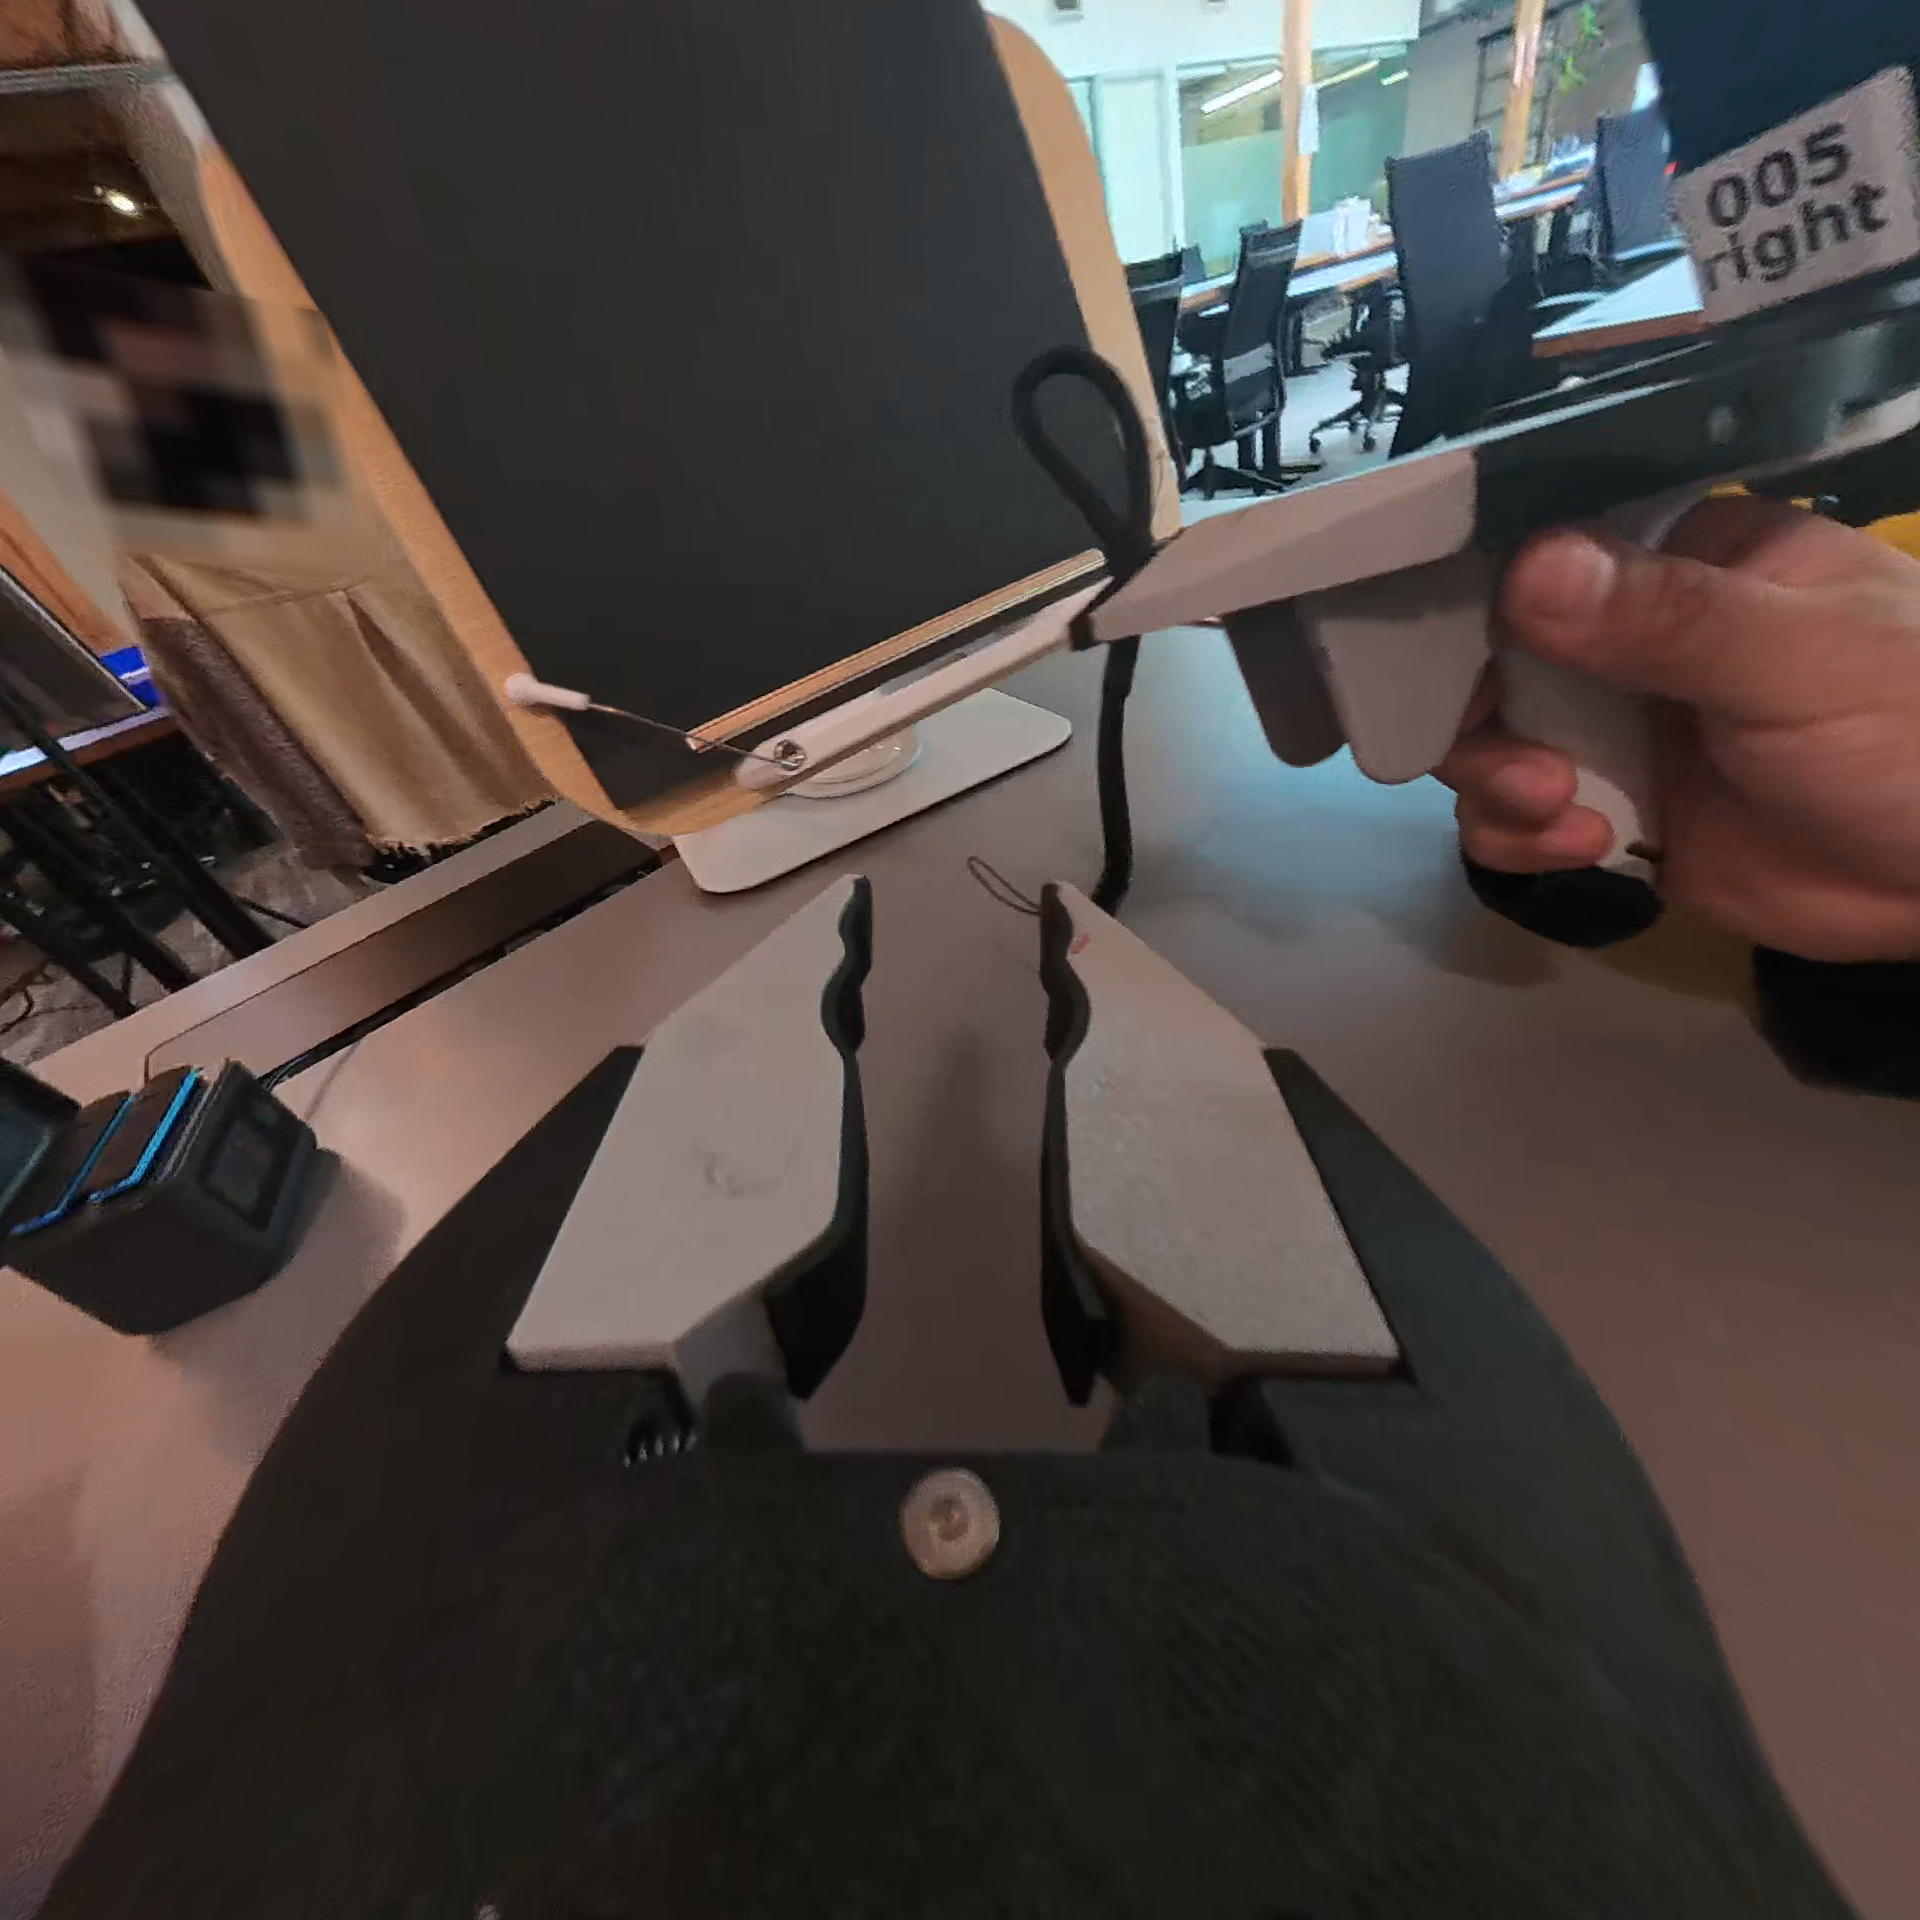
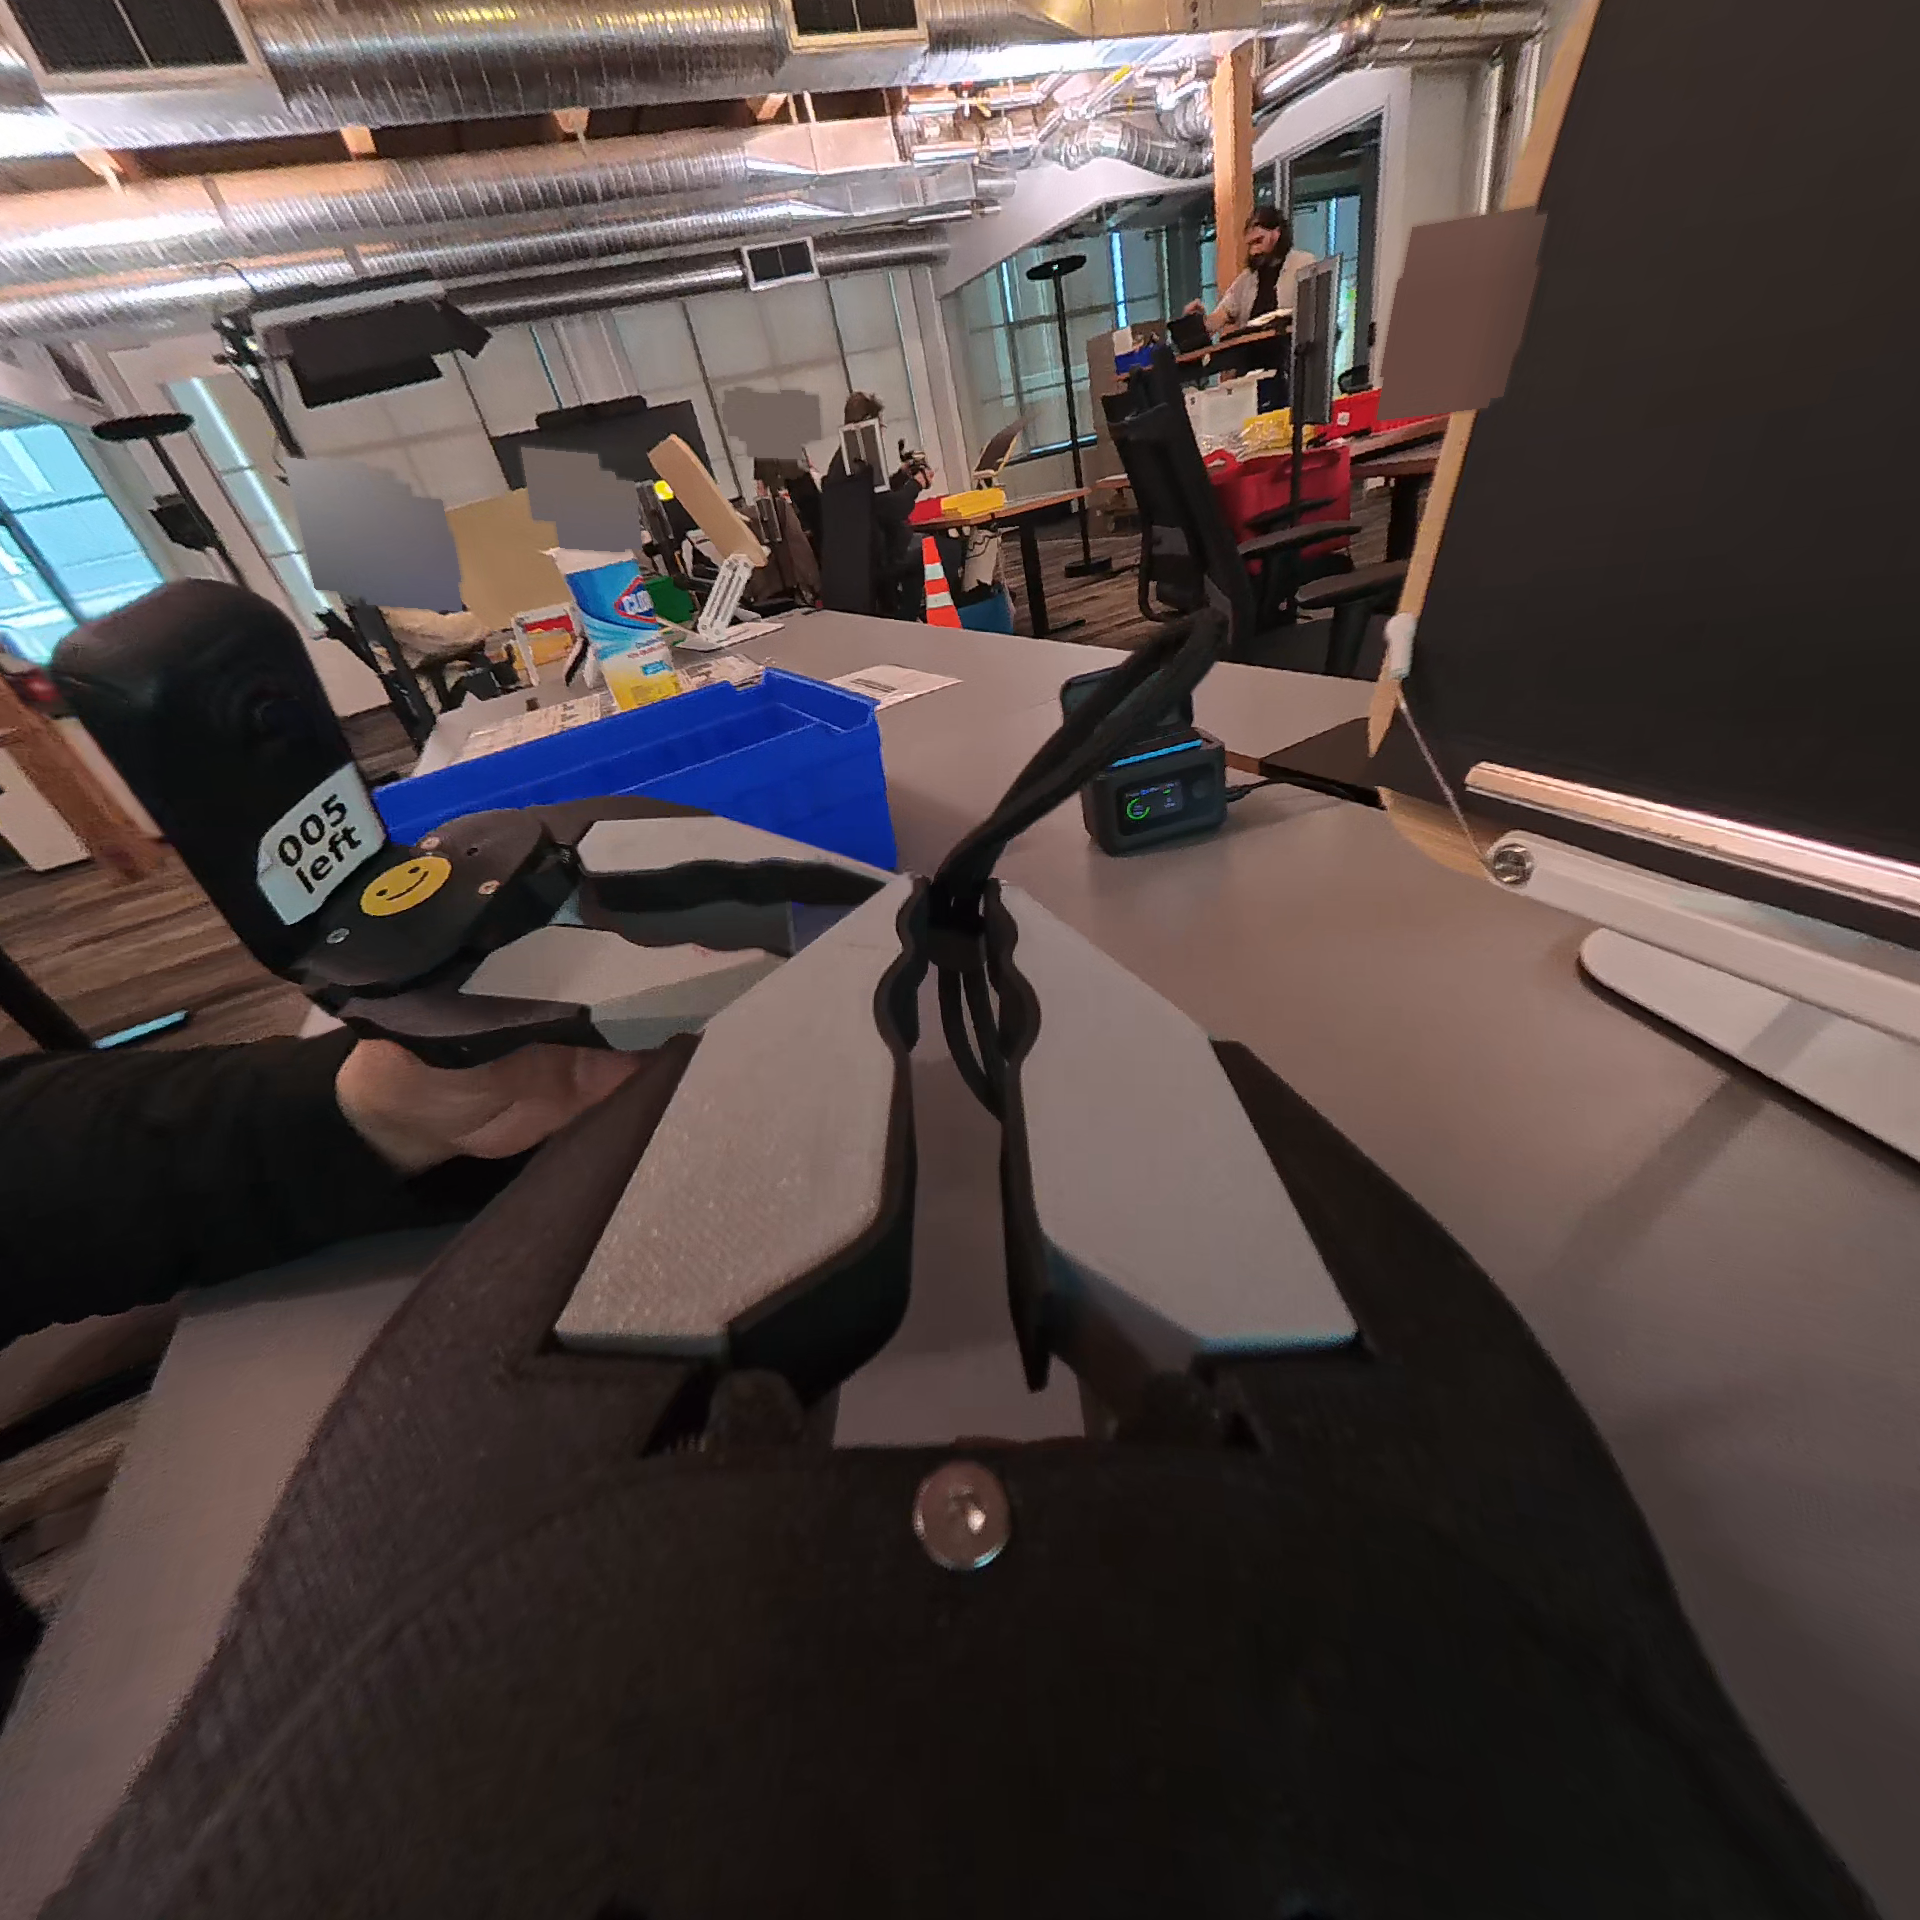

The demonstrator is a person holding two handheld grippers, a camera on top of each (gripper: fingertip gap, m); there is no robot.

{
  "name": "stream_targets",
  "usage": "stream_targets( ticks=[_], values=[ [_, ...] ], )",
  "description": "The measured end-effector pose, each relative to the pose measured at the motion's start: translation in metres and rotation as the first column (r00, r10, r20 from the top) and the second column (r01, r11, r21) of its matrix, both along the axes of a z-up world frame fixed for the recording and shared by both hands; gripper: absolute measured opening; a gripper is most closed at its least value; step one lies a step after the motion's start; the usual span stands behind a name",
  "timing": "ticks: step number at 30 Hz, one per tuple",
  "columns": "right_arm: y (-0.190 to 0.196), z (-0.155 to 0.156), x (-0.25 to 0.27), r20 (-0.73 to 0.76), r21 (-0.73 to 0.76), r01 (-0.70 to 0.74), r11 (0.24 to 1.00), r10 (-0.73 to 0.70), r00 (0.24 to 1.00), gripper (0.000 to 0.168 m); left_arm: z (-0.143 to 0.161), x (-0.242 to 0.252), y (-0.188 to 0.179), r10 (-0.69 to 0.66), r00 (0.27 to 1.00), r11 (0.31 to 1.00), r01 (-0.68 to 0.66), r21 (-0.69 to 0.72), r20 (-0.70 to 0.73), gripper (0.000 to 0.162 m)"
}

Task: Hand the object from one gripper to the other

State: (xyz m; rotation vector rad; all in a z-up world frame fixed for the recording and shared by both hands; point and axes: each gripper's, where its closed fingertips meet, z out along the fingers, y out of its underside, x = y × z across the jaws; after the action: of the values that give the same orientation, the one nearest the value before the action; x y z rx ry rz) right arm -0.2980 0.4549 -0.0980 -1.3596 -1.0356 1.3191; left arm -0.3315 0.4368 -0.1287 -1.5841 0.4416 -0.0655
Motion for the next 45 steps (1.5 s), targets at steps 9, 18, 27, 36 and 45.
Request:
stream_targets(
  ticks=[9,18,27,36,45],
  values=[
    [-0.006,-0.014,-0.008,0.067,0.039,0.004,0.999,-0.006,0.998,0.006,0.008,0.008,-0.018,-0.072,0.997,0.995,0.071,0.068,0.003,0.031],
    [-0.007,-0.028,-0.027,0.132,0.127,-0.001,0.992,-0.016,0.991,0.005,-0.006,0.005,-0.015,-0.098,0.993,0.995,0.097,0.018,0.063,0.037],
    [-0.002,0.003,0.001,0.025,0.084,0.066,0.994,-0.068,0.997,0.005,-0.003,0.004,-0.016,-0.112,0.973,0.991,0.125,-0.05,0.202,0.041],
    [0.034,0.0,0.005,-0.084,-0.016,0.187,0.982,-0.188,0.979,0.006,-0.005,-0.001,-0.011,-0.099,0.986,0.995,0.099,0.001,0.132,0.031],
    [0.037,-0.014,-0.018,-0.021,0.087,0.215,0.973,-0.214,0.977,0.005,-0.009,-0.004,-0.014,-0.078,0.994,0.997,0.08,-0.02,0.078,0.034]
  ],
)
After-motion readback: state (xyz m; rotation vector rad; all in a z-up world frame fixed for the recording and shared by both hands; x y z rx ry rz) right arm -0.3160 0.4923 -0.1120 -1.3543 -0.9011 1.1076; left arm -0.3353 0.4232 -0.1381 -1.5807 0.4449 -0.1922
